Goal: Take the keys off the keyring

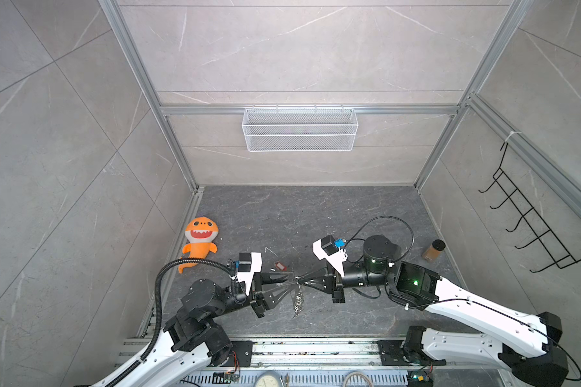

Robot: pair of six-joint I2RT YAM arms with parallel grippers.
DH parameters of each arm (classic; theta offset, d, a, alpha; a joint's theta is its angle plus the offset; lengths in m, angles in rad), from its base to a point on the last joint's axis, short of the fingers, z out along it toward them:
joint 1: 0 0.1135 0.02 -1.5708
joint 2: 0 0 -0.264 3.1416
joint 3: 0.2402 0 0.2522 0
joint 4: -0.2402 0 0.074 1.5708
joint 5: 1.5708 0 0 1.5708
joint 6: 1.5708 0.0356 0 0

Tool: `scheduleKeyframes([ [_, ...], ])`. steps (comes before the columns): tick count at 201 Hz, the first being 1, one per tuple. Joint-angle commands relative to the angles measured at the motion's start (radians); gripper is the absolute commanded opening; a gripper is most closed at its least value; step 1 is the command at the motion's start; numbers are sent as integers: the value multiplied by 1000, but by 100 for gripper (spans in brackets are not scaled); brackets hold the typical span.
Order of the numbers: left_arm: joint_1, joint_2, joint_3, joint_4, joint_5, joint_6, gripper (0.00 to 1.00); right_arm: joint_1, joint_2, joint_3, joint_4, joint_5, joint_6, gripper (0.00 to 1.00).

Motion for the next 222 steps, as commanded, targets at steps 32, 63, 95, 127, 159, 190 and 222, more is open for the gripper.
scheduleKeyframes([
  [32,-5,100,189,-289,-9,42,42,-19,-25,115,-293,90,-99,0],
  [63,-4,208,233,-333,45,62,40,-37,-20,136,-352,68,-136,0],
  [95,-4,241,244,-320,67,75,27,-49,-3,163,-398,54,-157,0],
  [127,-4,267,274,-353,68,86,24,-56,-5,164,-401,53,-157,0],
  [159,-4,290,281,-343,96,88,24,-58,0,156,-381,46,-152,0],
  [190,-5,305,269,-305,131,83,23,-57,7,150,-358,41,-145,0],
  [222,-4,318,265,-298,141,83,21,-59,9,150,-354,51,-144,0],
])
